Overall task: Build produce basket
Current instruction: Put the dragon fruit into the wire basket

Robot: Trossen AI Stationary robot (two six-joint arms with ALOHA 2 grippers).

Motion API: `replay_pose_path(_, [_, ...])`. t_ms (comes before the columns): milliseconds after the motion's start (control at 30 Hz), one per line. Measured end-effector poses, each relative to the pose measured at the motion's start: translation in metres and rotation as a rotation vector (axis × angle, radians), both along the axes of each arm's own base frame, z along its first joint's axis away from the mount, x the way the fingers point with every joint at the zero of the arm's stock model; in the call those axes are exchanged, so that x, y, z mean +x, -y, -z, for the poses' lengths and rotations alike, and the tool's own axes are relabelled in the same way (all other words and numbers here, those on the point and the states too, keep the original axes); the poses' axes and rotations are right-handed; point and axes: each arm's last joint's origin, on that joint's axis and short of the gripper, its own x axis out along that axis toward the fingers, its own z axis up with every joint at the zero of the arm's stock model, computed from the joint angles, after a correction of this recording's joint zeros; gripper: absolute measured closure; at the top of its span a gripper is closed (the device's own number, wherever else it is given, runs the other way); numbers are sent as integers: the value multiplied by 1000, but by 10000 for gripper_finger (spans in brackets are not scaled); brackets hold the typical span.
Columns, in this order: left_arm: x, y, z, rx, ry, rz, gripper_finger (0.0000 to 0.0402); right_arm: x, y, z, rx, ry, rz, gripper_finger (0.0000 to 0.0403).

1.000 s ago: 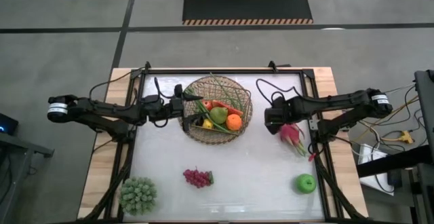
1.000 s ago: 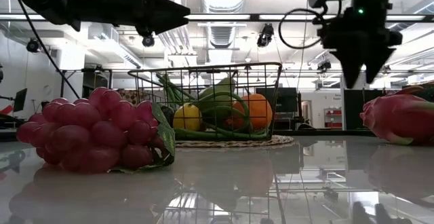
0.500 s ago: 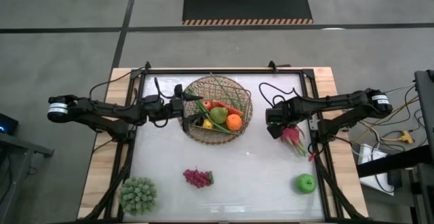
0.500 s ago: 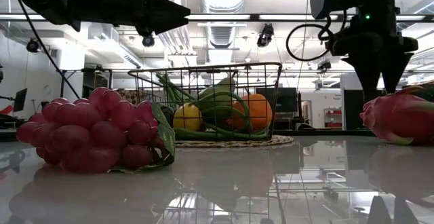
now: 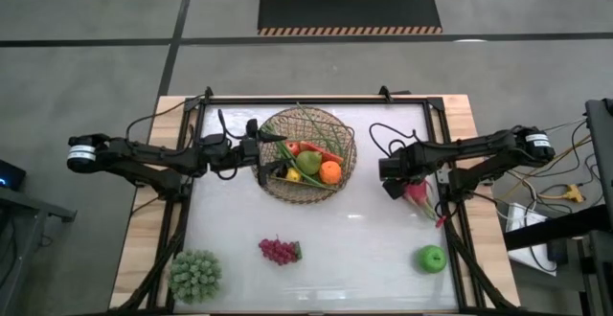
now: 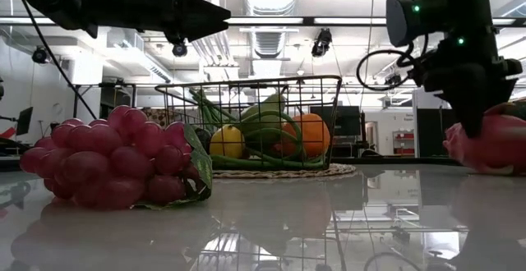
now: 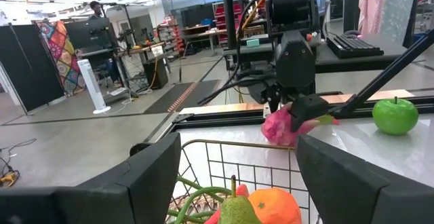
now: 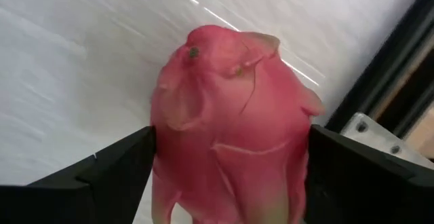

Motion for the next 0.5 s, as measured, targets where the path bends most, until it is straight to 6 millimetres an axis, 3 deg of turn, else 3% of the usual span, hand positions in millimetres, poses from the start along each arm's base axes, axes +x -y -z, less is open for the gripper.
replay_pose_path(200, [0,0,0,0,0,0,130,2,0,5,-9,36,-4,49])
replay_pose_path(500, [0,0,0,0,0,0,130,4,0,4,-5,49,-1,154])
